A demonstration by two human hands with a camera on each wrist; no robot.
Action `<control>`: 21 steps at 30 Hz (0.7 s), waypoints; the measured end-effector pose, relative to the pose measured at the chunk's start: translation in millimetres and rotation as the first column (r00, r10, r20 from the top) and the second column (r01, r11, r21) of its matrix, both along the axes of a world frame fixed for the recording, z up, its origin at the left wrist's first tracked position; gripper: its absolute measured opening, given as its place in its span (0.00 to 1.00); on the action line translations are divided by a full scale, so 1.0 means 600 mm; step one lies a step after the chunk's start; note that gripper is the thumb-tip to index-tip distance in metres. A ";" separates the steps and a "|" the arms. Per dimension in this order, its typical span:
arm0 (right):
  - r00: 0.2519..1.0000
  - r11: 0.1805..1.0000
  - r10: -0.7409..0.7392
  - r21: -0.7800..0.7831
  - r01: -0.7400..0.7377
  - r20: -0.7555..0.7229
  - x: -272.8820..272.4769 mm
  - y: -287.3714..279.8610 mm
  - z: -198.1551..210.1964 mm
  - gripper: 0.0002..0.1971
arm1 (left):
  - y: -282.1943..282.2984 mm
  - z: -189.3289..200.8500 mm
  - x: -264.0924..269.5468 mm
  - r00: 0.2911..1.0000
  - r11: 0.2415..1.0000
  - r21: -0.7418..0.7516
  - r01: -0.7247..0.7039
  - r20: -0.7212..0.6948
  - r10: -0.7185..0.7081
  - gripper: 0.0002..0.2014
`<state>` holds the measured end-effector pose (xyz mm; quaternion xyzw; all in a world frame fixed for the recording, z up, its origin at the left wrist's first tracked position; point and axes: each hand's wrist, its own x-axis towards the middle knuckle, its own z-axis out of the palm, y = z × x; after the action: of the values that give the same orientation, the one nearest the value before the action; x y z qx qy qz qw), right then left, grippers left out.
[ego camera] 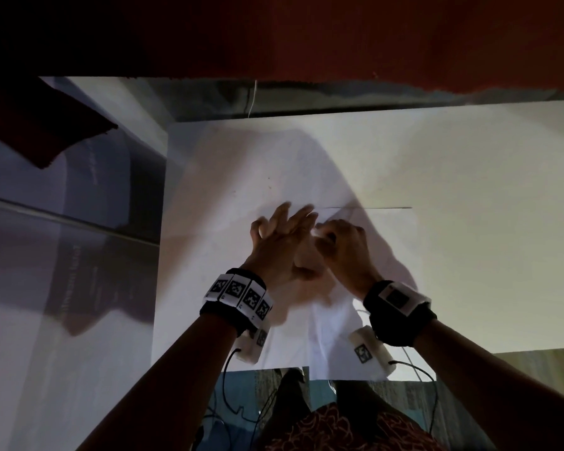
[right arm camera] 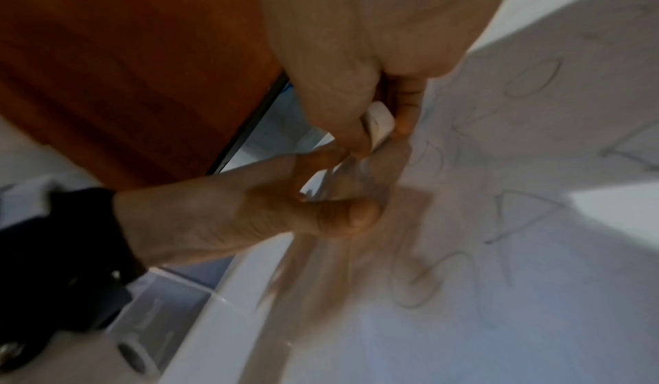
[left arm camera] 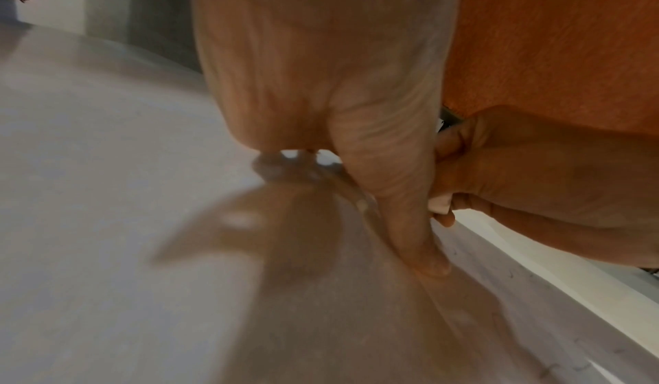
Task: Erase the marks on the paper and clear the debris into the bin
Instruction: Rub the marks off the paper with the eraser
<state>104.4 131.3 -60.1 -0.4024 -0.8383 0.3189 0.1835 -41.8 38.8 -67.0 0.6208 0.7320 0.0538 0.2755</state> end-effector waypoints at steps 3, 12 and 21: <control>0.999 0.998 -0.052 0.019 0.052 0.010 0.002 0.011 -0.005 0.07 | 0.000 -0.001 -0.001 1.000 1.000 -0.013 -0.014 0.008 0.014 0.59; 0.998 1.000 0.022 0.008 -0.022 0.052 0.020 0.039 -0.001 0.06 | 0.003 -0.005 0.001 1.000 1.000 -0.012 -0.013 -0.009 0.013 0.61; 0.991 0.899 -0.052 -0.437 -0.009 -0.126 0.049 0.086 0.027 0.09 | 0.004 -0.014 -0.003 0.999 0.999 0.019 -0.032 0.018 0.032 0.63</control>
<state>133.6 183.1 -43.7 -0.4202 -0.7267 0.5229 0.1481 -43.8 41.2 -75.1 0.6112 0.7387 0.0708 0.2752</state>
